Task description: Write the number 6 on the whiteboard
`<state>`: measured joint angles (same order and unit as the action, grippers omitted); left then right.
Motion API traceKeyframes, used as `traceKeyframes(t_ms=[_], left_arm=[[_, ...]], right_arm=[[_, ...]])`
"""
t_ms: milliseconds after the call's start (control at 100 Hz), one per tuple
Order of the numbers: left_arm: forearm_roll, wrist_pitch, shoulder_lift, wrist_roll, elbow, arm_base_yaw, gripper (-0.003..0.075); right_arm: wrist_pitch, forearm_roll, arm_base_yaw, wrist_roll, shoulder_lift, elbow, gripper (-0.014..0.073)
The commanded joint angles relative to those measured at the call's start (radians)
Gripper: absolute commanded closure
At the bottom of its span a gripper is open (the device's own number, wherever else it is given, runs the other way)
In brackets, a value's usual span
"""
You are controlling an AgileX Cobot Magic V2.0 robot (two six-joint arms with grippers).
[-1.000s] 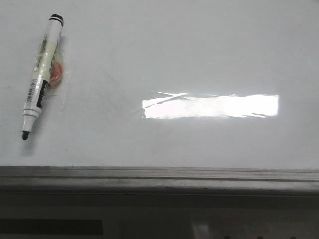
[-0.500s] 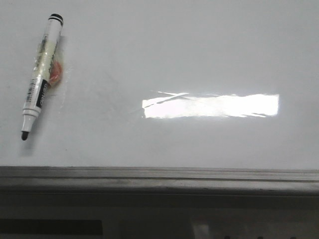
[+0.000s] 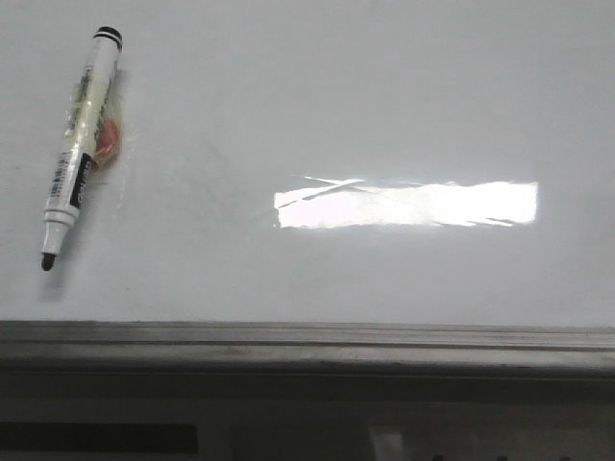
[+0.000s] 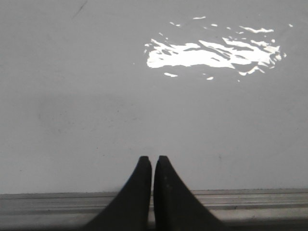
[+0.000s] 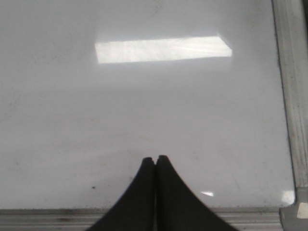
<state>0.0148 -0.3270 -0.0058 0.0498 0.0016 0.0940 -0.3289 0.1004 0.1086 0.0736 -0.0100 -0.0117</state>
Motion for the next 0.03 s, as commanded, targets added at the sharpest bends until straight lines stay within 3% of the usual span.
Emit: traceKeyframes(t_ms=[0, 20], left_arm=[[0.007, 0.059, -0.029, 0.005, 0.022, -0.001, 0.0741], [0.007, 0.059, -0.029, 0.005, 0.022, -0.001, 0.0741]], right_arm=[[0.018, 0.011, 0.006, -0.005, -0.017, -0.014, 0.0659], [0.018, 0.011, 0.006, -0.005, -0.017, -0.014, 0.0659]])
